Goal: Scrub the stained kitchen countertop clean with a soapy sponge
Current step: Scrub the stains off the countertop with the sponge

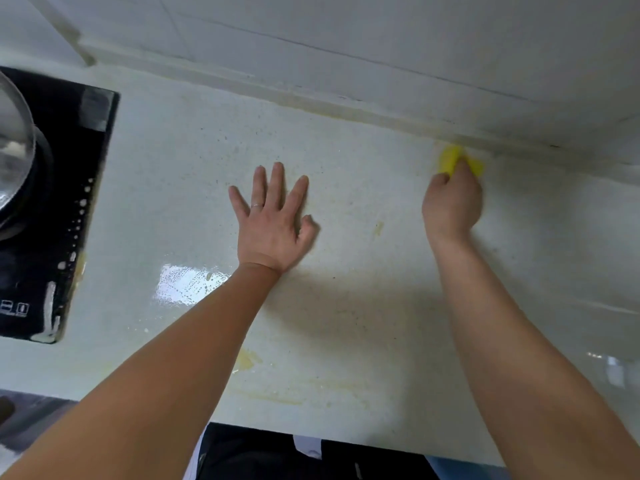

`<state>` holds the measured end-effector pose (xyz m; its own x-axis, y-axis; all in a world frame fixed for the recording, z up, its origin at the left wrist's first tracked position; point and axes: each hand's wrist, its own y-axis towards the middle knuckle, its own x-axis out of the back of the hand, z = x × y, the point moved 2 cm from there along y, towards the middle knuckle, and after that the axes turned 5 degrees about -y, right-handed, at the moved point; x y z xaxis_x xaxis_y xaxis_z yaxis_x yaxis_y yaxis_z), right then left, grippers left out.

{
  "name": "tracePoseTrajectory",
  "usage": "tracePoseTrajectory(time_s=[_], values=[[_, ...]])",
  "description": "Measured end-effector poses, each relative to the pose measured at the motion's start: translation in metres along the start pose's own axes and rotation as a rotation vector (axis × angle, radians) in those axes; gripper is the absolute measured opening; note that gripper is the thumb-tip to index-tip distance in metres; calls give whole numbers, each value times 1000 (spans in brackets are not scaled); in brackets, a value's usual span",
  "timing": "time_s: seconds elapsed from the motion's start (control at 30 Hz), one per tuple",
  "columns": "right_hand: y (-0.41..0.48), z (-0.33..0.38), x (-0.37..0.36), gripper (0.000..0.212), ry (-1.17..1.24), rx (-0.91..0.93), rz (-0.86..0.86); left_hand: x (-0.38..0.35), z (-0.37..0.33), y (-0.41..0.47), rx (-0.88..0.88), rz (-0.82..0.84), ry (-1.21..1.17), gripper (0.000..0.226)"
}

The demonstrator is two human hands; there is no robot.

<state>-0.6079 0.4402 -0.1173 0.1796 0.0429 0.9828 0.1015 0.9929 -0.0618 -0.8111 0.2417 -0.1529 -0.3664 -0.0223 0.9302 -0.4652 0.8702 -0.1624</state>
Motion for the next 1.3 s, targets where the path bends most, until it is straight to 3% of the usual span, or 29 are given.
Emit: tracePoseTrajectory(time_s=[0.17,0.27,0.33,0.4,0.47,0.57,0.63,0.7,0.8,0.87,0.93,1.0,1.07,1.2,1.3], values=[[-34,114,-31,30,13,98,97,0,1,2,-11,6,-23,64],[-75,171,-42,40,-12,445,247,-1,2,2,-22,7,-53,63],[-89,172,-43,50,17,658,406,-2,5,2,-27,18,-69,64],[-84,148,-30,54,94,689,401,-1,8,0,-52,46,-56,66],[-60,102,-14,54,84,555,250,3,12,0,-73,99,-33,69],[-23,-6,16,47,-15,122,72,14,21,-3,-147,182,12,73],[-24,-51,22,45,-34,-135,126,24,26,-4,-183,239,37,77],[-44,-41,7,54,-61,-154,191,31,29,-6,-193,303,84,81],[-102,25,-19,61,-45,137,219,38,31,-17,-197,411,144,88],[-156,62,-20,64,-61,361,332,44,33,-26,-201,466,149,95],[-200,77,-12,63,-55,518,467,49,36,-35,-200,516,152,106],[-208,70,-6,58,-6,620,493,50,42,-41,-199,553,192,119],[-191,41,2,56,54,516,362,49,44,-50,-209,574,265,128],[-105,-62,21,53,68,-107,-32,44,47,-55,-217,539,314,133],[-54,-108,19,49,142,-410,-120,41,43,-52,-217,552,307,134]])
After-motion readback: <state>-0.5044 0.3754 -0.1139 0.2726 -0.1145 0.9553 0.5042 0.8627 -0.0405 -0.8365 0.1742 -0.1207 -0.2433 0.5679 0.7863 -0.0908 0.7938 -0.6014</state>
